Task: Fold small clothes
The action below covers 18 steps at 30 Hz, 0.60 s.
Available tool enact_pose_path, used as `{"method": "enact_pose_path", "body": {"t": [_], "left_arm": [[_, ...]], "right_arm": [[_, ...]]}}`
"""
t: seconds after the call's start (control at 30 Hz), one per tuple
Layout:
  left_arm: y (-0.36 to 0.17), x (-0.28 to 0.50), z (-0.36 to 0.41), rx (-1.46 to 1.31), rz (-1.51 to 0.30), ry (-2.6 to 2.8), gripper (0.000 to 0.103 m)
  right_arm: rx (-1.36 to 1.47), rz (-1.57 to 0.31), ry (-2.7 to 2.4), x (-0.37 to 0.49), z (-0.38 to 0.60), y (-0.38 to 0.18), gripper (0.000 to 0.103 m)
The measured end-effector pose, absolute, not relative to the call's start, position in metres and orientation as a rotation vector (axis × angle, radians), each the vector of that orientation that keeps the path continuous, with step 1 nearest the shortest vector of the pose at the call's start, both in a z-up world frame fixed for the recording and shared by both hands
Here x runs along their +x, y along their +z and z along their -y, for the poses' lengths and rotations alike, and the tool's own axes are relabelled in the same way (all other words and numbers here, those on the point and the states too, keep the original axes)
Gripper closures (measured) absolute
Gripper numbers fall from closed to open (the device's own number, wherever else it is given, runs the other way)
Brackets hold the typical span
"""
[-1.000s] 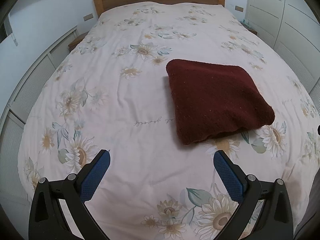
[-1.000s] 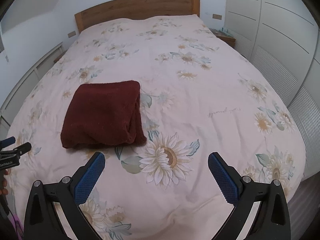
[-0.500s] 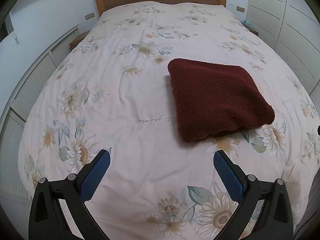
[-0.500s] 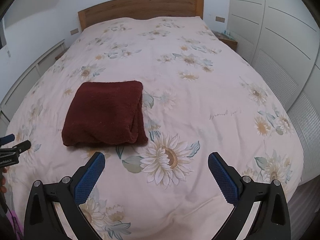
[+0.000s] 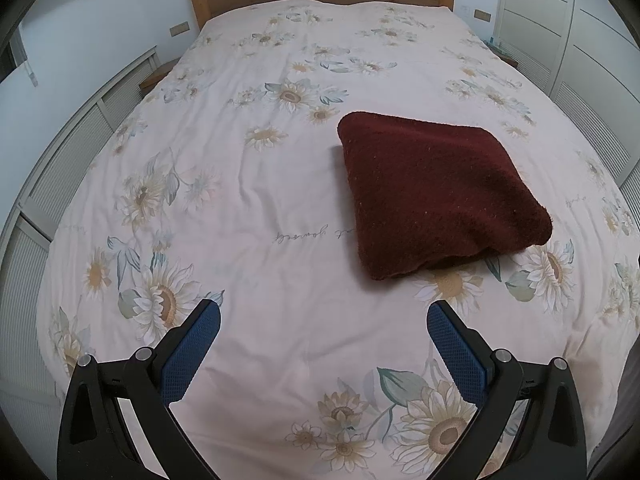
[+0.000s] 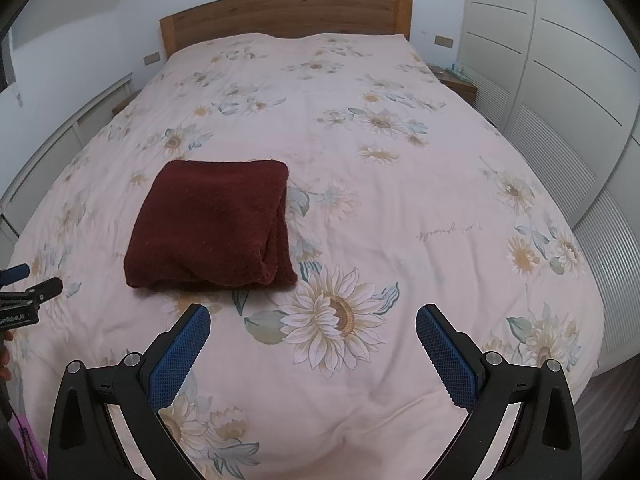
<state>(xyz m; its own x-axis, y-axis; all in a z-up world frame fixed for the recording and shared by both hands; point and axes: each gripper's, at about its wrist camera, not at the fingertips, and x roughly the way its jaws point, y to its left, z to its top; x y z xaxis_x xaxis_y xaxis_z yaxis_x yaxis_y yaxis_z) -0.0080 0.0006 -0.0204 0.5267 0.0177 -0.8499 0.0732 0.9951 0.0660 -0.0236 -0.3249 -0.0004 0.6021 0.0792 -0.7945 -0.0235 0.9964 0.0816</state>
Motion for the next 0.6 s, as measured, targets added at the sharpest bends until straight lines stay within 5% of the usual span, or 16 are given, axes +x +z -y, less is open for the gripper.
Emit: {"method": "enact_pose_path", "body": {"t": [0.6], "left_arm": [[-0.0214,-0.0111,-0.0012,0.102,-1.019,-0.024,0.001]], "right_arm": [[0.043,-0.943,0.075,-0.0217,0.3249,-0.005,0.0]]}}
